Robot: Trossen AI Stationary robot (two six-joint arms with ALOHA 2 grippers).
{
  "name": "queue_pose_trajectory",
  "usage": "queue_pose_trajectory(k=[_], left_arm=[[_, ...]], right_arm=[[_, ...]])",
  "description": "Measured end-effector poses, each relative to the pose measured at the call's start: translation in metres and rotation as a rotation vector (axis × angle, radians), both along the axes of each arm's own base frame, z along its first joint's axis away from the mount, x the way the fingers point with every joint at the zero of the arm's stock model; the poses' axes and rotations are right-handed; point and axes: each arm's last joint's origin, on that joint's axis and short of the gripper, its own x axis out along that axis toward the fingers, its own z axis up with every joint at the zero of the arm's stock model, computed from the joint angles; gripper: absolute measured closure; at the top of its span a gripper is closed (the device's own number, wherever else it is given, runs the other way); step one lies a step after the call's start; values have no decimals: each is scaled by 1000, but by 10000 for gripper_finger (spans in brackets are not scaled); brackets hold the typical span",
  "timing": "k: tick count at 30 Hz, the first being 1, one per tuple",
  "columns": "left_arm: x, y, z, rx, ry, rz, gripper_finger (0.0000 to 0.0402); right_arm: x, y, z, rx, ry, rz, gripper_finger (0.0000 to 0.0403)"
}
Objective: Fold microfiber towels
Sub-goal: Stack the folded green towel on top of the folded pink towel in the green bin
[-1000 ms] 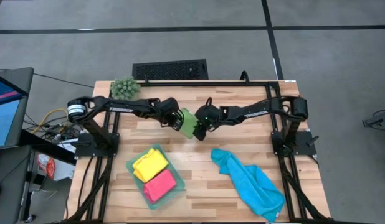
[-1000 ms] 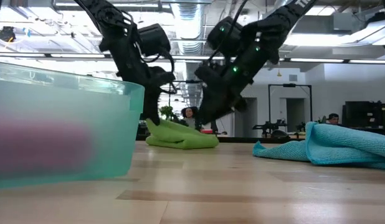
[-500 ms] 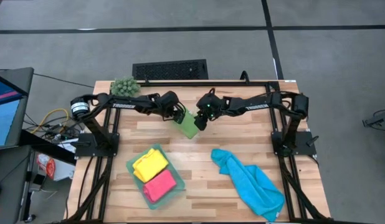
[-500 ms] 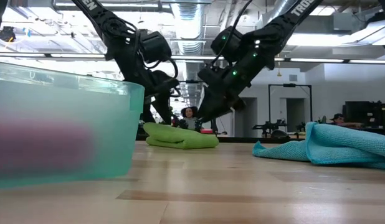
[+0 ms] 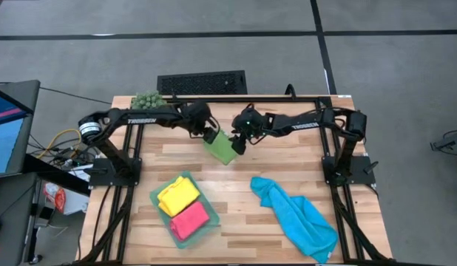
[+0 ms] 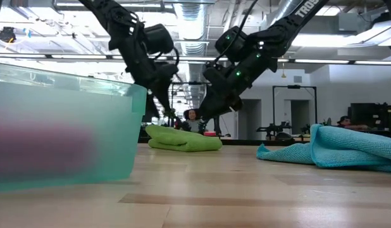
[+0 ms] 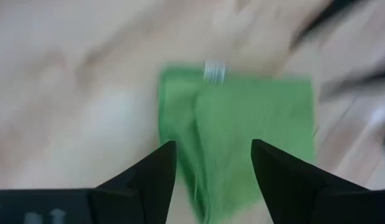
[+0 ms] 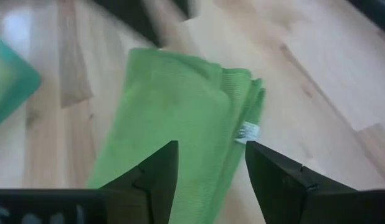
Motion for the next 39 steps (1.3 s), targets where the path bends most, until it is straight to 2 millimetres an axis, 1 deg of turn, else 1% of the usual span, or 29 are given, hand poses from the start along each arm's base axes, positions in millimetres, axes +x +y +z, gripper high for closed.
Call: queue_pose_trajectory(k=[1, 4, 7, 11, 15, 17, 21, 26, 31, 34, 39], left_arm=[[-1, -3, -4, -17, 23, -12, 203], [3, -5, -15, -36, 32, -10, 204], [11, -1, -26, -53, 3, 2, 204], [17, 0, -44, -101, 28, -8, 204], [20, 2, -55, -107, 44, -5, 208], [20, 2, -57, -108, 50, -1, 218], [20, 4, -55, -112, 46, 21, 264], [30, 10, -35, -37, 10, 14, 334], [36, 16, -19, 78, 37, -4, 385], [34, 17, -20, 96, 64, -22, 398], [31, 17, -25, 116, 100, -36, 394]], right_arm=[[0, -1, 0, 0, 1, -4, 190], [-1, -5, 0, -1, 0, -16, 191], [-3, -7, 0, 1, 3, -24, 191], [-4, -6, -2, 7, 21, -22, 190], [-5, -6, -3, 23, 39, -31, 194], [-5, -6, -3, 33, 40, -37, 195], [-5, -4, -4, 45, 46, -25, 195], [-6, -4, -4, 47, 49, -13, 193], [-7, -8, -4, 49, 47, -22, 193], [-7, -8, -4, 49, 49, -23, 193], [-7, -8, -4, 49, 48, -19, 193]])
